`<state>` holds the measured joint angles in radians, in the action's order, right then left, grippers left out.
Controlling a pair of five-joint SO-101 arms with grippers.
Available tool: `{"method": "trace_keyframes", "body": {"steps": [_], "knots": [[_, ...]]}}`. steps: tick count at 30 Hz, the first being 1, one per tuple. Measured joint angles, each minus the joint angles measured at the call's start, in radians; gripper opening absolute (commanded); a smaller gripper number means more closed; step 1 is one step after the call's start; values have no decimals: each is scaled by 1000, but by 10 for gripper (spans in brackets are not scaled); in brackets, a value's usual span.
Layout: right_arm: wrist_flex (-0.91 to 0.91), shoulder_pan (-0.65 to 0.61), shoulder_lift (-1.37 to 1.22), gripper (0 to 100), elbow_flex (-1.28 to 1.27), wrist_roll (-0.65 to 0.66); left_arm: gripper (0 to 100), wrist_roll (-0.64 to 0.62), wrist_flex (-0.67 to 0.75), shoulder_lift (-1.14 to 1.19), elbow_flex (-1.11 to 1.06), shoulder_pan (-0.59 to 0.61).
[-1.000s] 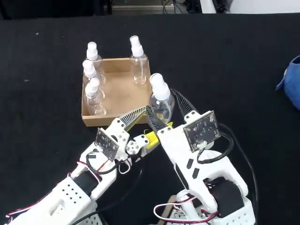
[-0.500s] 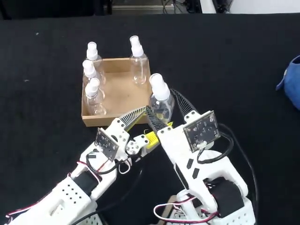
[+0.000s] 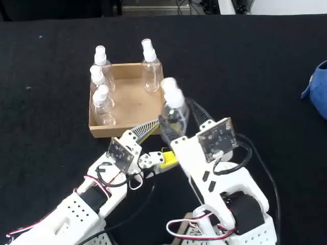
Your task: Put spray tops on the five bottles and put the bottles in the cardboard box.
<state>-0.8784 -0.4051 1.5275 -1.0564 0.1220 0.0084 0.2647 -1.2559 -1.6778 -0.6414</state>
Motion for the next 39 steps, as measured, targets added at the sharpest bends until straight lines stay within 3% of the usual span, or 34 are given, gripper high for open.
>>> {"method": "trace_keyframes", "body": {"steps": [7,14,18,20,28,33,39], "knots": [[5,176,0,10,0,2,223,-3,-23,0,0,18],[58,304,0,10,0,2,198,-6,-147,0,0,18],[117,305,0,10,0,2,17,-8,-241,0,0,-43],[157,305,0,10,0,2,64,-9,-279,0,0,-75],[265,259,0,10,0,2,29,-9,-423,0,0,-92],[295,181,-26,10,2,-58,29,-9,-663,0,0,-83],[443,135,-253,10,-8,-103,29,-9,-924,2,74,87]]}}
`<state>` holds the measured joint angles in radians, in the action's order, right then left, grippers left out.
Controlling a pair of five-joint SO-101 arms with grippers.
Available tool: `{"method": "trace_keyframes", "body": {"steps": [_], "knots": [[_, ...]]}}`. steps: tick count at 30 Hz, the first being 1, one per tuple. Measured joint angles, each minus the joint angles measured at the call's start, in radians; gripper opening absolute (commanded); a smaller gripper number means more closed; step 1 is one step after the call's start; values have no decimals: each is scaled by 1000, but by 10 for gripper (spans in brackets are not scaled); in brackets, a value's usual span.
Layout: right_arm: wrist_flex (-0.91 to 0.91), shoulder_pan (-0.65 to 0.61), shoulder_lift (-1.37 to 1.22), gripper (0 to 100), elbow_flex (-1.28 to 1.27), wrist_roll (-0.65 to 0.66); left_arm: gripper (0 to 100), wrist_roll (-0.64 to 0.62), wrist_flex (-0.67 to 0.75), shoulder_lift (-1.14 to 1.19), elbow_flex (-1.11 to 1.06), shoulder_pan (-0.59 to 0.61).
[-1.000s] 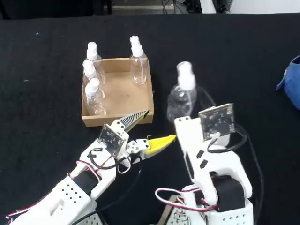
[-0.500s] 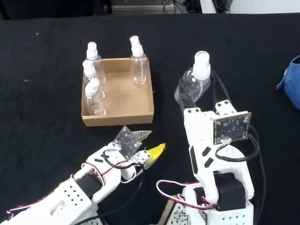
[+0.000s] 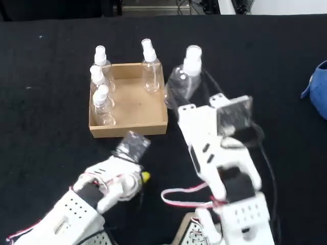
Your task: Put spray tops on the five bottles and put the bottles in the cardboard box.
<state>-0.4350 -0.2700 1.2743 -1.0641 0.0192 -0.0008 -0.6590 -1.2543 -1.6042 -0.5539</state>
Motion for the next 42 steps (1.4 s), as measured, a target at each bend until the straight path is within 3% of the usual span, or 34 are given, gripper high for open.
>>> {"method": "trace_keyframes", "body": {"steps": [5,13,23,32,42], "knots": [[118,-11,-215,10,-2,-2,29,0,-146,0,35,206],[311,-75,-465,10,-2,-2,29,-3,-184,-63,26,502],[448,-91,-721,10,-9,-2,30,-3,-522,-534,-12,858],[638,-91,-845,10,-52,-2,30,-2,-462,-537,-71,899],[732,-94,-1011,10,-54,-2,30,0,-468,-551,-74,898]]}}
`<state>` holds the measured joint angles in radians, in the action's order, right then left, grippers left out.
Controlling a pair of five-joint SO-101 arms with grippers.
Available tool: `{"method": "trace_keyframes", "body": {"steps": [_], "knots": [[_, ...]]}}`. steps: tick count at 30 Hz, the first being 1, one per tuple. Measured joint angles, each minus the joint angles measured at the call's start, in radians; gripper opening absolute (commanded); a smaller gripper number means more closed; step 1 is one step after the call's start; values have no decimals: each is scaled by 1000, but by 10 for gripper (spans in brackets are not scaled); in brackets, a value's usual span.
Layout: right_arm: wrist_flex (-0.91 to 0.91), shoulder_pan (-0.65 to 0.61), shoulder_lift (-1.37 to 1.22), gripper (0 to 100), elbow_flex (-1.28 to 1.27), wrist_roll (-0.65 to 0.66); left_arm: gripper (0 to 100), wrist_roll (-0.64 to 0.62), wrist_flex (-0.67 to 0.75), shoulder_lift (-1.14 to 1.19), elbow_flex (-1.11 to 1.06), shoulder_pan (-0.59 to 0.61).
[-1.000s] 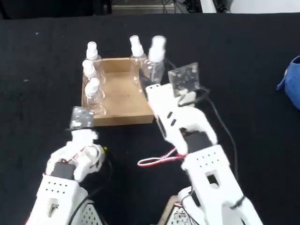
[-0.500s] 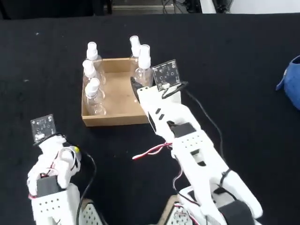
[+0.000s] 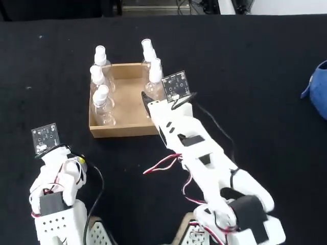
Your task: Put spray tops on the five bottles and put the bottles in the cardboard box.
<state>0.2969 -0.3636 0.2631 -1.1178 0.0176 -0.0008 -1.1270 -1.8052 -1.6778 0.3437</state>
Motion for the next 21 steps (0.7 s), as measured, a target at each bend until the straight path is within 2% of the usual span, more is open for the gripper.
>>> {"method": "trace_keyframes", "body": {"steps": [12,21], "knots": [[43,-2,-17,10,0,0,30,0,0,0,0,2],[149,-2,-17,9,-32,0,30,-2,0,0,0,9]]}}
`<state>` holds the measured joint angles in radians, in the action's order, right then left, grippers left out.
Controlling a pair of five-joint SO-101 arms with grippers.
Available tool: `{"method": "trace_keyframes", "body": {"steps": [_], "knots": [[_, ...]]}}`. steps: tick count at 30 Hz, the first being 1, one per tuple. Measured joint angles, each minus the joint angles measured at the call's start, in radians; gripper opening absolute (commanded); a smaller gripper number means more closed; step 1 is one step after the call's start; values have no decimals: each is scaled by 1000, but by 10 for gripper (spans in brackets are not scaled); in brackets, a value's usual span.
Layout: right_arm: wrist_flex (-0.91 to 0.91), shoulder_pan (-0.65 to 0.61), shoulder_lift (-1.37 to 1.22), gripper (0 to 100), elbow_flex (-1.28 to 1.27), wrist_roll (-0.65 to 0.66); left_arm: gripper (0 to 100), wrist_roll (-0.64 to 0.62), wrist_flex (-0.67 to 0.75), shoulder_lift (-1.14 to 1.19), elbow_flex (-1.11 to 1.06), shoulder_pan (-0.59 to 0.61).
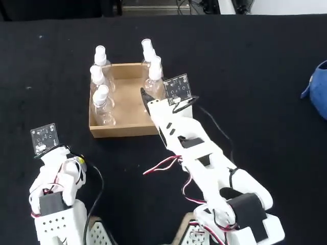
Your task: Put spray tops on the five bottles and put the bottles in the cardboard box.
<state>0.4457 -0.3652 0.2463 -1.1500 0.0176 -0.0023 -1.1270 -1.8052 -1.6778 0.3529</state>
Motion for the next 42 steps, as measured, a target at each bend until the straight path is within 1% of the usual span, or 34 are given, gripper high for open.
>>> {"method": "trace_keyframes", "body": {"steps": [3,10,18,20,23,24,28,36,40,42], "knots": [[3,0,-3,9,0,0,30,2,0,0,0,0],[57,0,-121,9,3,0,30,2,0,0,0,0],[75,-2,-132,14,3,0,30,2,-5,0,0,0],[75,-2,-132,47,3,0,30,2,-6,0,0,0],[75,-21,-132,153,3,2,30,2,-6,0,0,0],[75,-32,-132,171,3,12,30,2,-6,0,0,0],[75,-64,-132,173,3,38,30,2,-6,0,0,0],[75,-71,-132,182,3,40,30,2,-6,0,0,0],[75,-71,-132,277,3,40,30,2,-6,0,0,0],[75,-74,-132,302,3,40,30,2,-6,0,0,0]]}}
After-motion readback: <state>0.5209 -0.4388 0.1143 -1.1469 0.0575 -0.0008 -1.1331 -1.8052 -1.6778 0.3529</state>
